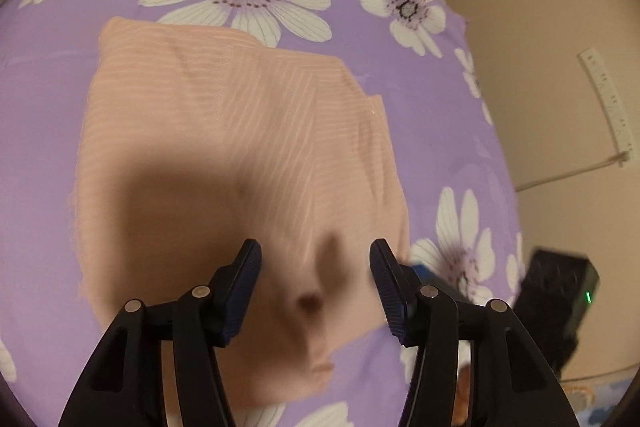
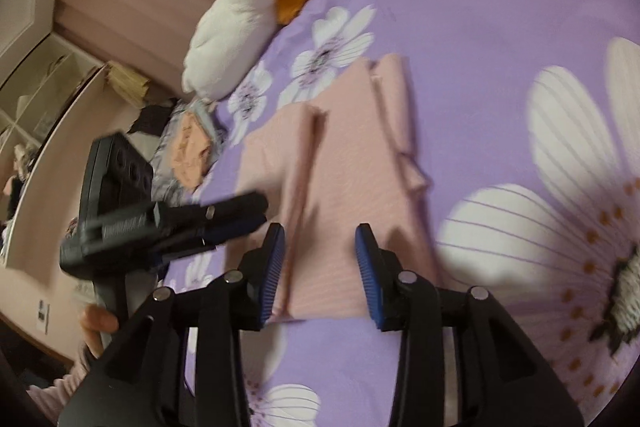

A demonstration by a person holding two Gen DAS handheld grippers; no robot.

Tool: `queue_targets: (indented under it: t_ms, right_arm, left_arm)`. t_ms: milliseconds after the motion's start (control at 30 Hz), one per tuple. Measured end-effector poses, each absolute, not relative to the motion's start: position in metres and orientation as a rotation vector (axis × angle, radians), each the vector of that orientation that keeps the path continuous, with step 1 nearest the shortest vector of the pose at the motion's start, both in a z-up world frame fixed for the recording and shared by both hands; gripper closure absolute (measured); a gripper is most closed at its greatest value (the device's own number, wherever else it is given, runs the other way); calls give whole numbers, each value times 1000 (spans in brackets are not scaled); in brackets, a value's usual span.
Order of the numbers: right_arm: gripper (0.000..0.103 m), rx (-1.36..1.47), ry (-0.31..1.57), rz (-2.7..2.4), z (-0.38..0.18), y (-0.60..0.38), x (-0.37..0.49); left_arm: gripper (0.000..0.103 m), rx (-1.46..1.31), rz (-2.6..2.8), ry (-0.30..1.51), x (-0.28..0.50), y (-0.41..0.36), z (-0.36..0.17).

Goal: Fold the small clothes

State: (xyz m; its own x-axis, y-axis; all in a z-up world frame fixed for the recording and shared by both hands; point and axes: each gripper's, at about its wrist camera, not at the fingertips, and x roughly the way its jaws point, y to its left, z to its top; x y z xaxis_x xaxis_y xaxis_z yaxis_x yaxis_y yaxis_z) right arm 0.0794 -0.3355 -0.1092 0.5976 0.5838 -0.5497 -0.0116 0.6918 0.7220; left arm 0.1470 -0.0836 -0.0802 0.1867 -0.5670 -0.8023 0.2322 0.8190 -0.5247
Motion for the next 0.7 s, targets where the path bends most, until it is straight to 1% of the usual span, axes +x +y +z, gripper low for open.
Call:
queue_targets:
  t_ms: [100, 267, 433, 567, 633, 700]
  right_arm:
    - [61, 674, 891, 411, -105, -321, 99]
    - [61, 604, 932, 429, -107, -301, 150]
    - [61, 542, 999, 404, -121, -285, 192]
    - [61, 582, 1020, 415, -135, -281, 216]
    - [66, 595, 1009, 419, -135, -278, 221]
    - [92, 579, 999, 425, -133, -274, 223]
  left_arm:
    - [48, -321, -546, 1223, 138, -56, -77]
    - [48, -371, -519, 1198, 127, -17, -82]
    - [48, -382, -508, 1158, 127, -4, -79]
    - [48, -393, -506, 1171, 132, 2, -88]
    - [48, -405, -509, 1179, 134, 5, -93]
    - [48, -407, -511, 1181, 135, 7, -95]
